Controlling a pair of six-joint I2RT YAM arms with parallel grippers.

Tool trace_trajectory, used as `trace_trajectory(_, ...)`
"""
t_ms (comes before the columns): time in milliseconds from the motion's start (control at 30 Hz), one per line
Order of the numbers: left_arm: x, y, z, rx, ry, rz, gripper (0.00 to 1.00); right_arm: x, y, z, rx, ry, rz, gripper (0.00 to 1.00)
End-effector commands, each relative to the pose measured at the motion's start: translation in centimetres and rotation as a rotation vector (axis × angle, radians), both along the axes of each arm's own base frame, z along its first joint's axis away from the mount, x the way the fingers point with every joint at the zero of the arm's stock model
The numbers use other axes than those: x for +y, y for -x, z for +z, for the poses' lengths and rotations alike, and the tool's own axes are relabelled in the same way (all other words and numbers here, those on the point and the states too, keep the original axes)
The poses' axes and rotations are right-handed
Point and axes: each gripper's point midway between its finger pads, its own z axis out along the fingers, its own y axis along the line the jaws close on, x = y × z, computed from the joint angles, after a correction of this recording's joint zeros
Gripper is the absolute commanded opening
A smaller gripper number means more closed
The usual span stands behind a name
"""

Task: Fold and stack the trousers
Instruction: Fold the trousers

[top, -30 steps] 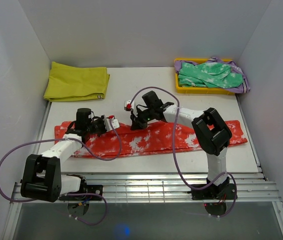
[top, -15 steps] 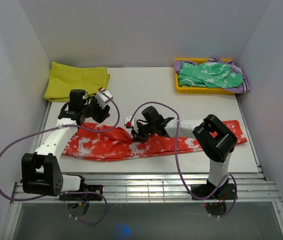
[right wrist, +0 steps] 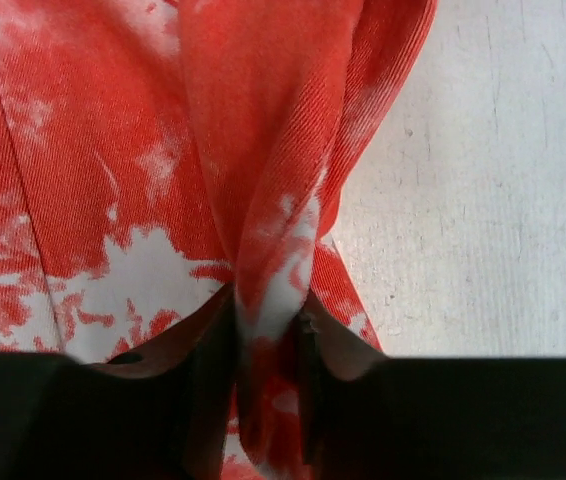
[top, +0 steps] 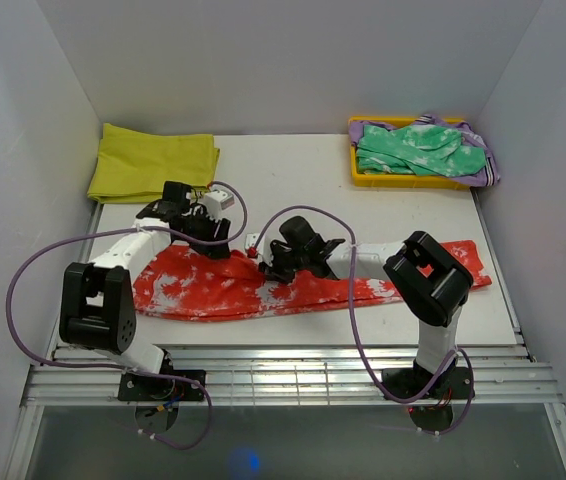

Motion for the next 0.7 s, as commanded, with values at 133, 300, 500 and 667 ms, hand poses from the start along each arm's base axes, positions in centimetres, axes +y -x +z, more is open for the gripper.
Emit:
trace_trajectory(133,2.9,-1.6,-2.1,-0.015,-0.155,0.098,0.45,-3.2,-3.8,-0.2,-0.046,0.077,-0.082,0.13)
trace_trajectory(300,4.3,-1.1,-3.7,-0.008,-0.214,0.094,0.07,-5.7,-4.4,-1.7,-0.052,0.173,-0.122,0.49)
trace_trajectory(500,7.1,-1.6,-5.9,-0.03,-0.329,0.142,0.0,-8.8,-4.9,-2.0,-0.042,0.257,-0.205,0.93)
trace_trajectory(667,9.5,-5.9,-5.2,-0.168,-0.391,0.228,0.03,-11.6,-3.3,-3.2,0.049,0.319,-0.207,0.94)
